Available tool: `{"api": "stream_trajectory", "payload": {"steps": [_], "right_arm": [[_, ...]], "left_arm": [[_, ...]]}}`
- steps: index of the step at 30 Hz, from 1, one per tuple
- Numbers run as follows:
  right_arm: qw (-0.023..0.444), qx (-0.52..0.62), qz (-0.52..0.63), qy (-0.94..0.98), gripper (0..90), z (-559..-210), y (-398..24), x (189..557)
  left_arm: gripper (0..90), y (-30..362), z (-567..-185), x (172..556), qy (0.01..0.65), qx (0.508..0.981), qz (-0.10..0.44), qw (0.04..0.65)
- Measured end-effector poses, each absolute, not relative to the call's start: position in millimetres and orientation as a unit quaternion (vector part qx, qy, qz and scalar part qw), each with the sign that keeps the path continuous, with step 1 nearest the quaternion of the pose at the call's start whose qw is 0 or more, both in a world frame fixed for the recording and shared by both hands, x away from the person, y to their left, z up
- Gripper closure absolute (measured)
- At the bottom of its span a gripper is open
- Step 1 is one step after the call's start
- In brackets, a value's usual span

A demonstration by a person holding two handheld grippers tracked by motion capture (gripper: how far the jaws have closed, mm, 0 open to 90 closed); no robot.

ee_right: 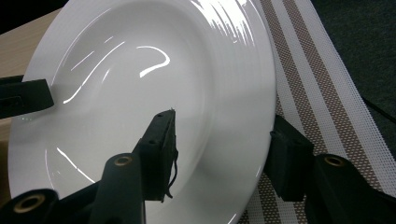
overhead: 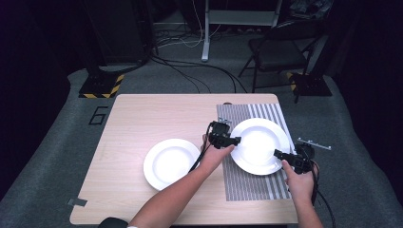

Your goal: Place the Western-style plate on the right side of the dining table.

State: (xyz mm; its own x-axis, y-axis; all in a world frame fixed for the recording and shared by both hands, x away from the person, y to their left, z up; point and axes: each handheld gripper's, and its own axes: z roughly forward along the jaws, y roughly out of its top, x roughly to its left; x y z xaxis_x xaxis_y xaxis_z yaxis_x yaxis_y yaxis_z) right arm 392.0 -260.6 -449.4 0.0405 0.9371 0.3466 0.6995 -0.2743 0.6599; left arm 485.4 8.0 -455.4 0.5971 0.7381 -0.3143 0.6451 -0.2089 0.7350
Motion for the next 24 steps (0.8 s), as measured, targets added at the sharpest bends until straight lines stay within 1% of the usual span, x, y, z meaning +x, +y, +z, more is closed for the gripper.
{"api": "stream_trajectory", "payload": {"steps": [8, 24], "right_arm": [[0.162, 0.702, 0.373, 0.585, 48.4, -452, -260, 395], [0.155, 0.705, 0.365, 0.587, 48.4, -465, -261, 400]], "left_arm": [[57.1, 7, -460, 488, 0.448, 0.777, 0.055, 0.439], [58.3, 6, -473, 494, 0.448, 0.777, 0.053, 0.438]]}}
